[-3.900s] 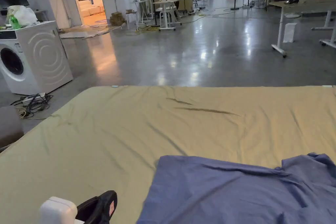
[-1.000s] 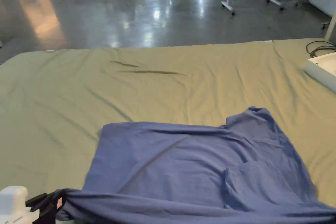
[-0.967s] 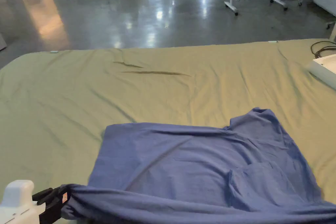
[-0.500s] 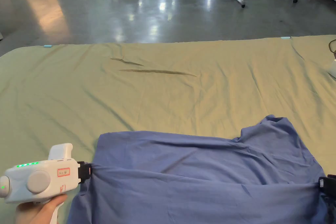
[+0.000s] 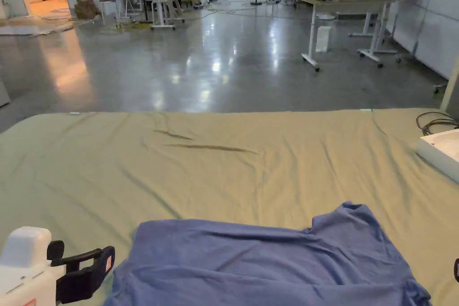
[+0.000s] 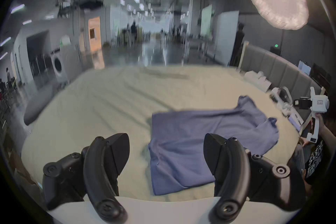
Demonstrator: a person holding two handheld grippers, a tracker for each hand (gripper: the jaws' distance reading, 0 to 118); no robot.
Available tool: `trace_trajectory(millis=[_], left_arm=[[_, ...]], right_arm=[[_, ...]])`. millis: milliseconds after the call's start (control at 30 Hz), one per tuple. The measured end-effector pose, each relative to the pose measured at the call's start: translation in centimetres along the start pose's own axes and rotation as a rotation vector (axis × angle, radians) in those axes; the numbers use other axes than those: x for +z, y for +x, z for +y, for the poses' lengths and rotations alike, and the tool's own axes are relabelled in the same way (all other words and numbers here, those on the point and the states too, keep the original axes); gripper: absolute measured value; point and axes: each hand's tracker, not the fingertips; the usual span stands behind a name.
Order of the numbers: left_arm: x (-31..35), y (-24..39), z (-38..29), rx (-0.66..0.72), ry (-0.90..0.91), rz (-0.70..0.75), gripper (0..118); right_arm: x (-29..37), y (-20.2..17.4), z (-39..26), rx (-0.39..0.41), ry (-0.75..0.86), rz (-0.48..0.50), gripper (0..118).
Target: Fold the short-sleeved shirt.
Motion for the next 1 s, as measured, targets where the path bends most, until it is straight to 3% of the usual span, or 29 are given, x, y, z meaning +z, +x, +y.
trace_trajectory(millis=[100, 233, 333, 367, 433, 533, 567, 600, 833, 1000], left_arm=[[6.1, 2.1, 0.7, -0.017, 0.141, -0.005, 89], [10.3, 4.6, 0.4, -0.07, 0.208, -0.016, 89], [11.8, 6.4, 0.0, -0.104, 0.243, -0.029, 86], [12.2, 7.0, -0.1, -0.111, 0.244, -0.029, 79], [12.9, 7.7, -0.4, -0.11, 0.261, -0.035, 49], [13.1, 8.4, -0.7, -0.093, 0.275, -0.043, 16], [13.1, 8.5, -0.8, -0.081, 0.261, -0.067, 2], [13.1, 8.8, -1.1, -0.061, 0.263, -0.077, 1], [11.9, 8.4, -1.9, -0.038, 0.196, -0.051, 1], [10.2, 7.2, -2.8, -0.009, 0.143, -0.056, 1]], right_arm=[[4.6, -1.6, -0.6, 0.052, 0.131, -0.006, 73], [8.5, -4.1, -2.3, 0.055, 0.17, 0.005, 74], [9.9, -6.0, -3.5, 0.12, 0.174, 0.027, 72], [11.5, -8.6, -3.0, 0.144, 0.172, 0.044, 71], [12.8, -10.6, -3.5, 0.175, 0.183, 0.086, 59], [14.0, -12.5, -3.6, 0.201, 0.196, 0.095, 19], [14.4, -13.2, -3.7, 0.207, 0.2, 0.1, 11], [14.7, -13.9, -3.9, 0.207, 0.204, 0.106, 0], [14.6, -14.1, -4.1, 0.26, 0.181, 0.145, 0], [13.8, -13.8, -4.5, 0.25, 0.156, 0.162, 0]])
